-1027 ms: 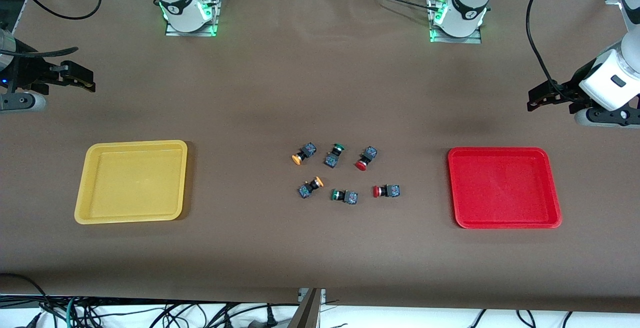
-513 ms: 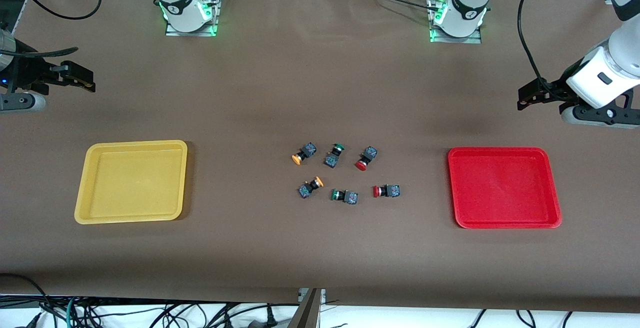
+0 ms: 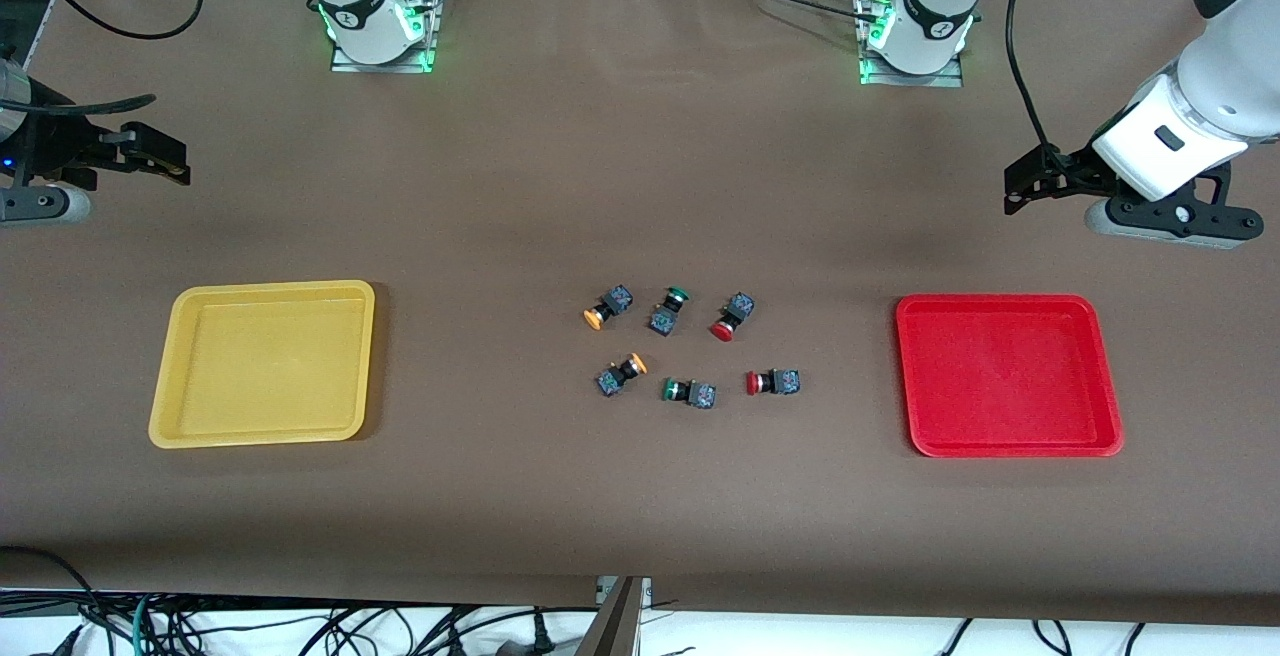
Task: Place red and yellow buttons in trays
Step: 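Move the left gripper toward the cluster of buttons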
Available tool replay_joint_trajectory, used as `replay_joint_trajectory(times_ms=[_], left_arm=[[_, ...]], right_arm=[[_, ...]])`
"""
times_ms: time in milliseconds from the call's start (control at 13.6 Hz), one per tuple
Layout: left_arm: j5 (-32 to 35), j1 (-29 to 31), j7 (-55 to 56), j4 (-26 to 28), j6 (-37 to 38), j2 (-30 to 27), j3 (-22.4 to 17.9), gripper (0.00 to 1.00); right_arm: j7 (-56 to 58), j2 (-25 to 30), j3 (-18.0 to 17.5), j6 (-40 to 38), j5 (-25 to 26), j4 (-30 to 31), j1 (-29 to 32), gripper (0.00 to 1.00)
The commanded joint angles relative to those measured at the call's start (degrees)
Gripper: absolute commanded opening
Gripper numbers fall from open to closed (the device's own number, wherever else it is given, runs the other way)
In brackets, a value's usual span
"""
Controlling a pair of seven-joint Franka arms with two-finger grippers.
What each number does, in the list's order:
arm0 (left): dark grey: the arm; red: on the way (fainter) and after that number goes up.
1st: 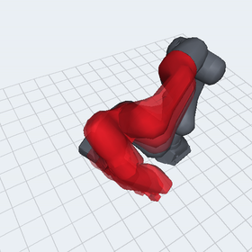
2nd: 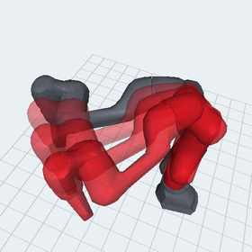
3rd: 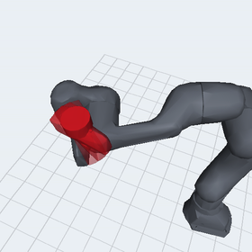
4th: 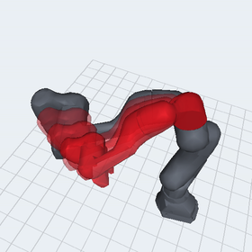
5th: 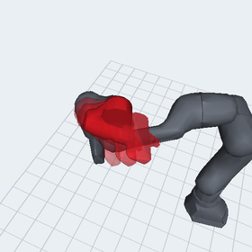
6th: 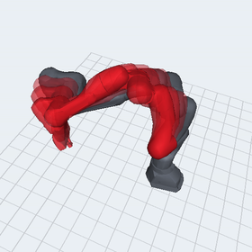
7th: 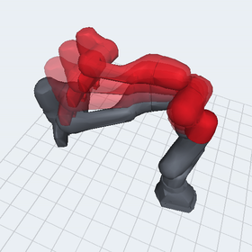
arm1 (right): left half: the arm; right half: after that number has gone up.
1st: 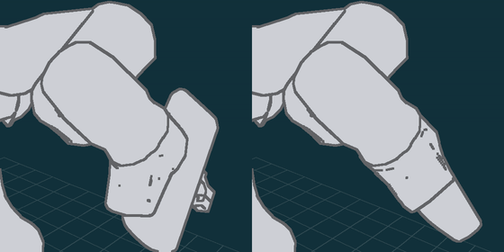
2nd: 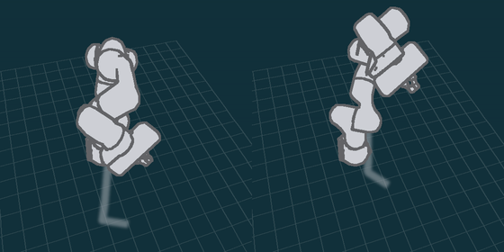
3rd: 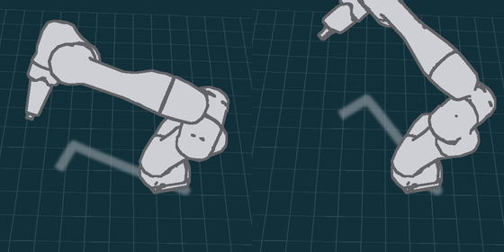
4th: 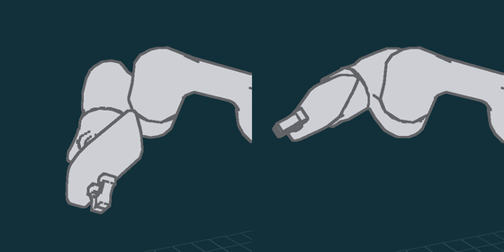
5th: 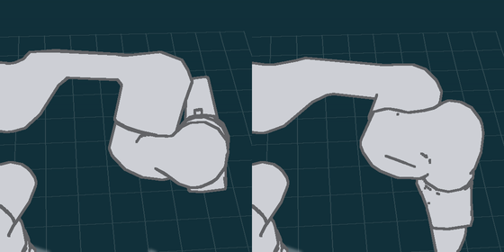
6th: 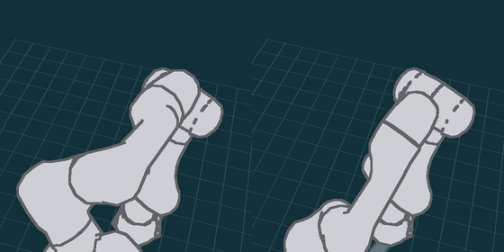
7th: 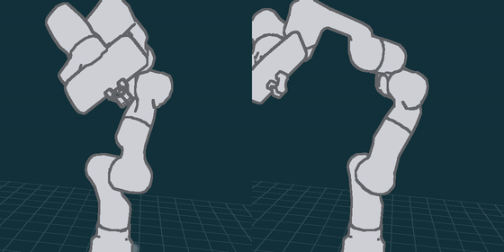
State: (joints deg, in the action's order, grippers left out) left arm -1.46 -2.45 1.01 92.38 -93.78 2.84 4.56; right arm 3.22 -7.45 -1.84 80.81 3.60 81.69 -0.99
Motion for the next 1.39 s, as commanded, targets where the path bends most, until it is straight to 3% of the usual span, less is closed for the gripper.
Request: replay_joint_trajectory(times_ms=[0,440,733,1100,1320], left_arm=[[-1.35,-0.01,0.39,-1.41,0.97,0.59,-0.07,1.0],[-0.39,-0.18,6.88,-1.24,0.36,0.76,5.01,1.0],[-0.3,-2.02,16.19,-1.41,-5.17,6.2,13.18,1.0],[4.87,-12.3,25.86,-1.68,-9.75,11.75,13.99,1.0],[7.26,-13.63,27.64,-1.59,-10.72,15.78,14.08,1.0]], right_arm=[[0.47,-0.38,-0.1,-0.13,-0.35,-1.18,0.37,1.0],[0.47,-0.46,-0.1,-0.04,-0.35,-1.18,0.46,1.0],[0.47,-0.73,-0.1,0.14,-0.44,-1.18,0.46,1.0],[0.38,-2.13,-0.19,0.84,-0.35,-1.18,0.29,1.0],[0.38,-3.62,-0.19,2.6,-0.53,-1.09,0.2,1.0]])
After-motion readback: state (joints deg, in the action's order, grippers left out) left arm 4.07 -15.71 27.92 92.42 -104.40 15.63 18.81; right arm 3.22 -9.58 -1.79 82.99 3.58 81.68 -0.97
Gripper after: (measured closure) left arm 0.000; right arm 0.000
